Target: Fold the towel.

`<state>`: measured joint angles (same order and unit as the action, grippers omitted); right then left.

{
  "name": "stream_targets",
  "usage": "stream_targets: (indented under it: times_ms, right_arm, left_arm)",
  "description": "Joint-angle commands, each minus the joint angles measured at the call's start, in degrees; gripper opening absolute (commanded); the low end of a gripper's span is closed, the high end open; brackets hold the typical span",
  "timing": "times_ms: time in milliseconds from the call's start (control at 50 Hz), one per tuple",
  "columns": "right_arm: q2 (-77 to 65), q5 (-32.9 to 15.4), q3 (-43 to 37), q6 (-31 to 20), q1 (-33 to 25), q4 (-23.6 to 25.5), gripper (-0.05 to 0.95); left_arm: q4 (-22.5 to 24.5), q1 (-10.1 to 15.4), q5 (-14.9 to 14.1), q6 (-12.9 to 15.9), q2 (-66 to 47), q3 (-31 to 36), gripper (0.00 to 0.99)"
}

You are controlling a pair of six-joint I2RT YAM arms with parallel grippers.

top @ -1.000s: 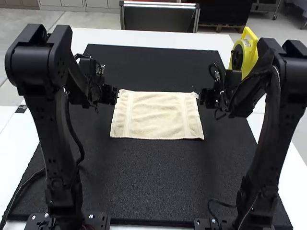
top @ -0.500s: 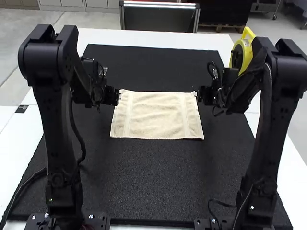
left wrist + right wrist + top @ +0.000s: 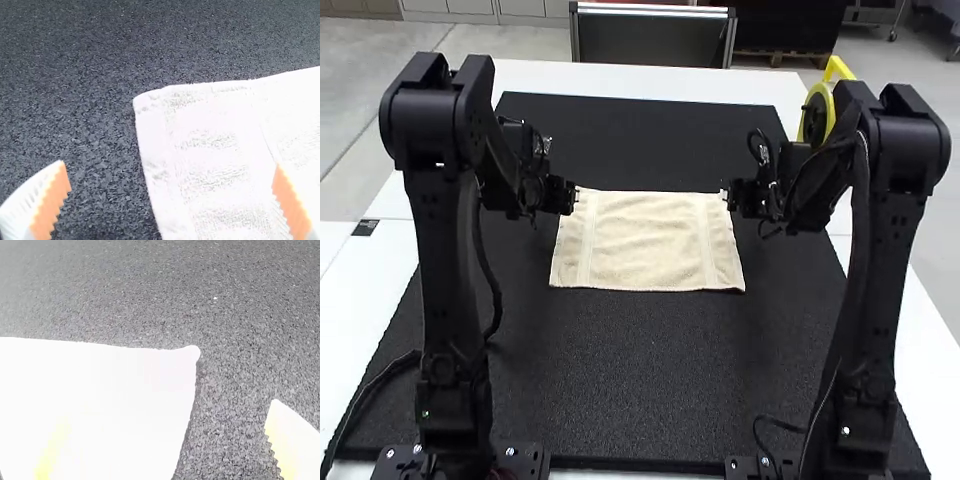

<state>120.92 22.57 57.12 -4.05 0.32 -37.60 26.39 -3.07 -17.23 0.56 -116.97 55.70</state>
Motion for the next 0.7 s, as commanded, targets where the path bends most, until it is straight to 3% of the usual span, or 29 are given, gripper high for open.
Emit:
stream_targets:
  times_ms: [0,680]
  right_arm:
    - [1.2,1.3,2.4,0.5,1.1,0.2,0.90]
    - [7.9,1.9,9.1,0.8,2.1,1.6,0.90]
  left_arm:
    - [0.4,0.4,-0.9,-0.4,-0.8,2.5,0.951]
    - [0.6,1.0,-0.8,-0.6,-8.1,9.0,0.949]
